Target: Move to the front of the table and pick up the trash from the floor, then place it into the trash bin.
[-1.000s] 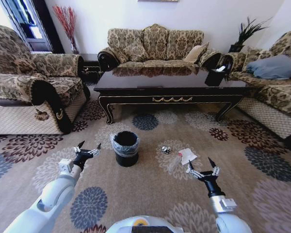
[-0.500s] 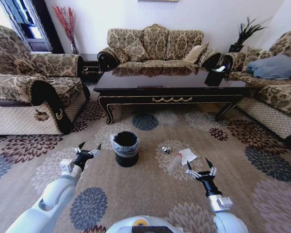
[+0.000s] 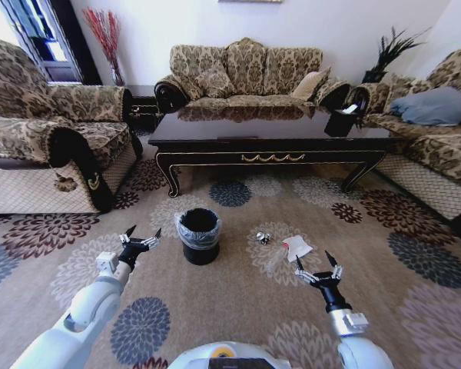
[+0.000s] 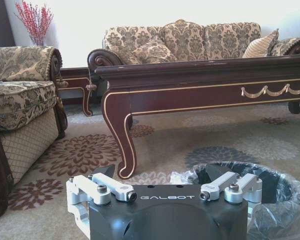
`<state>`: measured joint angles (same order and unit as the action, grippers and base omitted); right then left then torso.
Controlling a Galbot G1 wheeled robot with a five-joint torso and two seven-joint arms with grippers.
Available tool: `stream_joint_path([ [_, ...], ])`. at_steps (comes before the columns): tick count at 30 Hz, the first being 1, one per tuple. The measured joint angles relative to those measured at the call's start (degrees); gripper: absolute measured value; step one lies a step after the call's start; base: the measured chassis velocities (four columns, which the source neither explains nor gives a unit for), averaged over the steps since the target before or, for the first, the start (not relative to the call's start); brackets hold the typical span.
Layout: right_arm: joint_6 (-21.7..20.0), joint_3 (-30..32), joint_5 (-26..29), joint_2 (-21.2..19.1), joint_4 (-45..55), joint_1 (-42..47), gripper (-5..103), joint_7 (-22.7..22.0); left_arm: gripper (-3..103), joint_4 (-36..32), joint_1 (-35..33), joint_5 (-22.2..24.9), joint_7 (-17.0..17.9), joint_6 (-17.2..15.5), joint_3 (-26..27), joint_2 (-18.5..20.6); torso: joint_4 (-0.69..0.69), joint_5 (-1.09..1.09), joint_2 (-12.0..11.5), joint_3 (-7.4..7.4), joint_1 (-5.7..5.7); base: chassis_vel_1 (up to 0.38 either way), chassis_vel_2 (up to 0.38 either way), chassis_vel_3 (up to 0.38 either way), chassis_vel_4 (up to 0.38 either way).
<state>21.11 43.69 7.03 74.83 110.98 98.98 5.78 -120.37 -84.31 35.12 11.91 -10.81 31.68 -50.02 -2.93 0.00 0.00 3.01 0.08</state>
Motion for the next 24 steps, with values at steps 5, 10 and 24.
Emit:
stream_joint_path([
  [5, 0.3, 0.1, -0.1, 0.0, -0.1, 0.1, 100, 0.3, 100, 0.0, 0.0, 0.0, 0.0, 0.0, 0.0, -0.1, 0.00, 0.00, 0.0, 0.00, 0.01, -0.042, 0.034, 0.040, -0.038],
  [10, 0.4, 0.4, -0.1, 0.0, -0.1, 0.3, 100, 0.4, 100, -0.1, -0.3, -0.2, 0.0, 0.0, -0.2, -0.3, 0.00, 0.00, 0.0, 0.01, 0.01, -0.059, 0.063, 0.055, -0.057],
  [24, 0.3, 0.8, 0.4, 0.0, 0.6, 1.1, 100, -1.0, 100, 6.0, 16.5, 15.2, 5.6, -8.5, -10.9, 1.7, -0.02, 0.00, 0.0, 0.01, 0.00, -0.004, 0.004, 0.003, -0.003],
])
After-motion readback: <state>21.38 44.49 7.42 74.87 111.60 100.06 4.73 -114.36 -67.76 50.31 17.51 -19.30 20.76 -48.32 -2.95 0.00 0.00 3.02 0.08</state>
